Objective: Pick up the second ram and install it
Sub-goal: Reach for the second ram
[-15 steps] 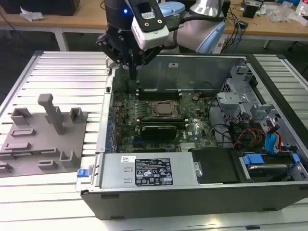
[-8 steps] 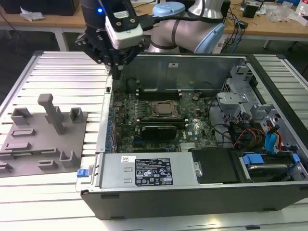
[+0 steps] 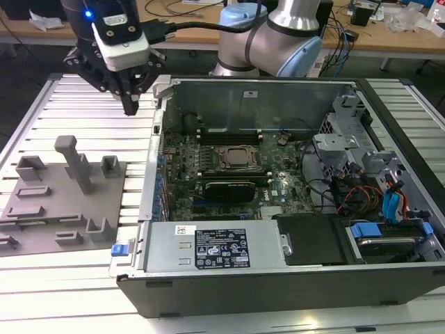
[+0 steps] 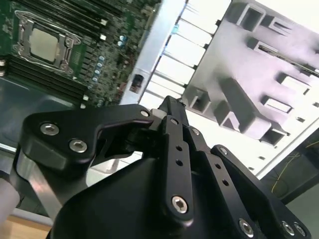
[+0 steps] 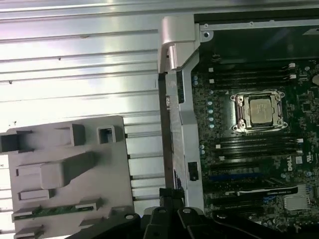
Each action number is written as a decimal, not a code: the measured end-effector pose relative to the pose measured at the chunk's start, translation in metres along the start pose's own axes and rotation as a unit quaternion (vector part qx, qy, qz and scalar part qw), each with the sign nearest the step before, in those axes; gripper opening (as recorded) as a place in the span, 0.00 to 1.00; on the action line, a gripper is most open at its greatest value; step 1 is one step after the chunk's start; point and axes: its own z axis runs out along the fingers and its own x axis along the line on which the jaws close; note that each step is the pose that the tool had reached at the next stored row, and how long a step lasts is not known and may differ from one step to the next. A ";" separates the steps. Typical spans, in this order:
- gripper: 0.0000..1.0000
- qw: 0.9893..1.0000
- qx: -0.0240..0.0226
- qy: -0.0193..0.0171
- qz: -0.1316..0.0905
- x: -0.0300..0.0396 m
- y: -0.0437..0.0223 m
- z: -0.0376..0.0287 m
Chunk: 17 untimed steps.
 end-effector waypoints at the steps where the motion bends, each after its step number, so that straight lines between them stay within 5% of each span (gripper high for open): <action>1: 0.11 1.000 0.000 0.000 0.000 0.0049 -0.0004 -0.0002; 9: 0.11 1.000 0.000 0.000 0.000 0.0411 -0.0031 -0.0009; 14: 0.11 1.000 0.000 0.000 0.000 0.0524 -0.0039 -0.0011; 17: 0.11 1.000 0.000 0.000 0.000 0.0649 -0.0048 -0.0013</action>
